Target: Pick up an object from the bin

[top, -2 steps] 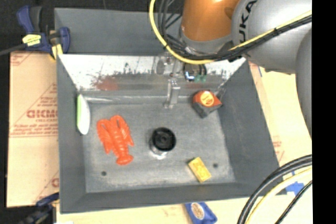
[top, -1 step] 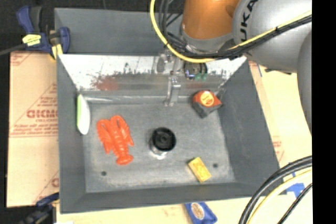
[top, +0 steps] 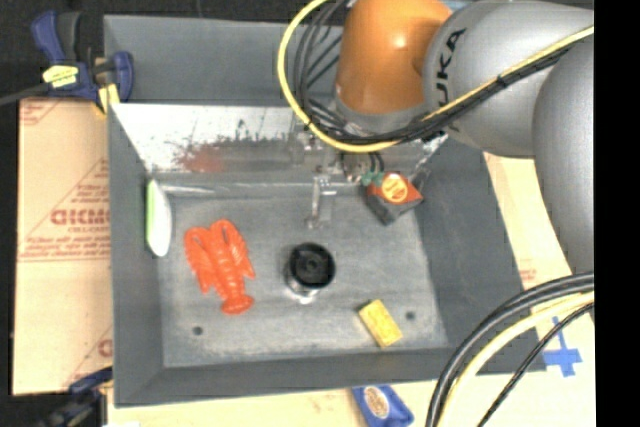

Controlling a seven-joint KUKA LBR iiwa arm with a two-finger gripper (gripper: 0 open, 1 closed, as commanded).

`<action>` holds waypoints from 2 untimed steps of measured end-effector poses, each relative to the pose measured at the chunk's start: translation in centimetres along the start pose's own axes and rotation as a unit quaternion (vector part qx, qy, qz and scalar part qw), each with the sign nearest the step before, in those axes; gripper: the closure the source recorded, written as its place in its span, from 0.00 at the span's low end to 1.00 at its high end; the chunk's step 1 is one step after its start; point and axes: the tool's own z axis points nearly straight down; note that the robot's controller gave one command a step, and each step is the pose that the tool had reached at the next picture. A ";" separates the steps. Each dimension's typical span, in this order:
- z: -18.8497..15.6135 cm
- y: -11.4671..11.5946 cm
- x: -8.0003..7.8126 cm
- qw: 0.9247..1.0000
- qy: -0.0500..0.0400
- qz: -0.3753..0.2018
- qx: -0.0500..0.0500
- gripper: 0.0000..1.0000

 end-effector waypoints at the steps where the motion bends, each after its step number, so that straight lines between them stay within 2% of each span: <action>1: 3.3 0.5 1.4 0.998 0.004 0.060 -0.001 0.00; 2: 6.7 0.9 3.3 0.996 0.002 0.086 -0.001 0.00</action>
Offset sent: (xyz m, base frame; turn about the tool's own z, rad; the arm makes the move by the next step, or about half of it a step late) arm -0.0382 0.0085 -0.0729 0.1796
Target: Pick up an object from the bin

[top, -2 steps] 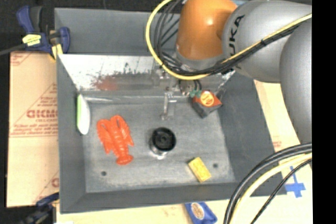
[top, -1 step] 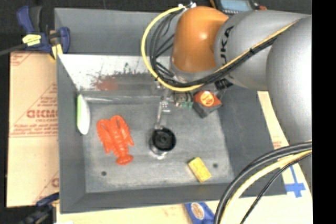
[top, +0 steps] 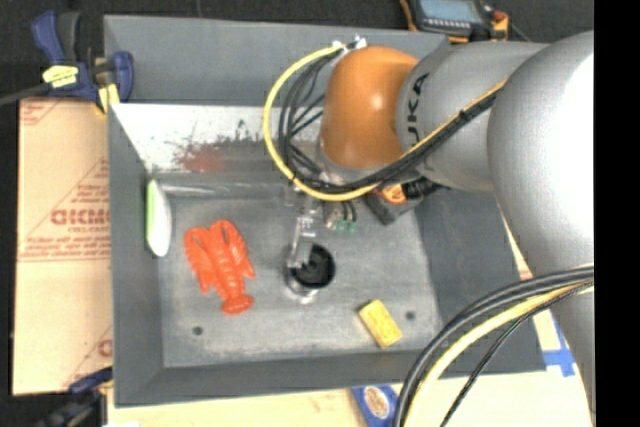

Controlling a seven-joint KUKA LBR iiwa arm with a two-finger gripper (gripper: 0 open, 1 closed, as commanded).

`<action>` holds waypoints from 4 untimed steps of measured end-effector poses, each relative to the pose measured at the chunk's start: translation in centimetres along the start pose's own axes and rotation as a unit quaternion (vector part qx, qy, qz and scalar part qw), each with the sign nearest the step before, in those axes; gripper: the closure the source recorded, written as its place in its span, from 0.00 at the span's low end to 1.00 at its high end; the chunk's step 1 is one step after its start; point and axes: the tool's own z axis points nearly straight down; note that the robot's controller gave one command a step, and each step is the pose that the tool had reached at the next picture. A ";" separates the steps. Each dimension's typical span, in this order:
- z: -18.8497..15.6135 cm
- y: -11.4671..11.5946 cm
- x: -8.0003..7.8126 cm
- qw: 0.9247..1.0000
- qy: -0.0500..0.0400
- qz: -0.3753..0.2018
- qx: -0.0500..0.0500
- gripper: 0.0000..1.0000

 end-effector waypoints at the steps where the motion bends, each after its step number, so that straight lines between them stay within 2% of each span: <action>1: 2.0 -0.3 0.5 0.997 0.001 -0.079 0.001 0.00; 2: 2.7 -2.2 1.1 0.984 0.001 -0.177 0.000 0.00; 3: 3.4 -4.3 1.7 0.993 0.003 -0.115 -0.002 0.00; 4: 3.8 -6.7 4.2 0.963 -0.002 -0.270 0.000 1.00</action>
Offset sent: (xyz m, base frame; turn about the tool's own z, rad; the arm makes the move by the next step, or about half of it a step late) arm -0.0324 -0.0544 -0.0425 -0.0052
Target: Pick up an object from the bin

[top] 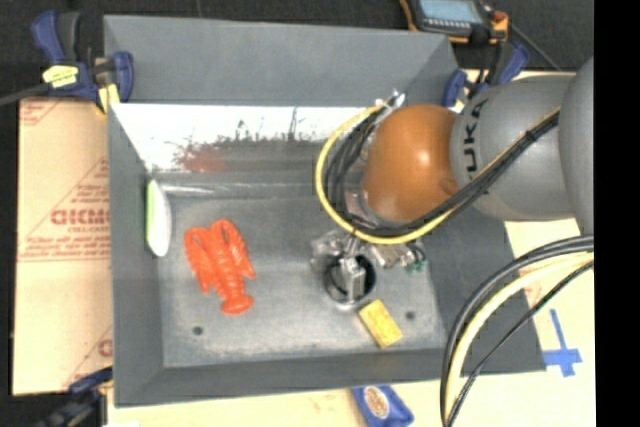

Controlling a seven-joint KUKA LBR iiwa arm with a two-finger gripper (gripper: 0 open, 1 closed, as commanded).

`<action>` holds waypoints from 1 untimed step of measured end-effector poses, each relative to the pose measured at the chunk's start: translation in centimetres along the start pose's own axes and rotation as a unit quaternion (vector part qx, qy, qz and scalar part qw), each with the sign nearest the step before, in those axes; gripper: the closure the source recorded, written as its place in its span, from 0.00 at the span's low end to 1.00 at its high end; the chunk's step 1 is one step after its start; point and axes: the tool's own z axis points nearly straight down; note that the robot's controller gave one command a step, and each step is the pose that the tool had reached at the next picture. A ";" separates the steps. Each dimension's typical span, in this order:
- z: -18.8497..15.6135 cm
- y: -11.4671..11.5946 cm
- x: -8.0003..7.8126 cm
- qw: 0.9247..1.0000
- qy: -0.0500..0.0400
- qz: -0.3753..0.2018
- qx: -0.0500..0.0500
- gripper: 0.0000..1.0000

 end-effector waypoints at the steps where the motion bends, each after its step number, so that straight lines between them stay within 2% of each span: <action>1: 0.0 0.0 0.0 1.000 0.000 0.000 0.000 1.00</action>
Offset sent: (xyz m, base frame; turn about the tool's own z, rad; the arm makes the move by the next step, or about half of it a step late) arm -0.0575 -0.0068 0.0810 -0.0264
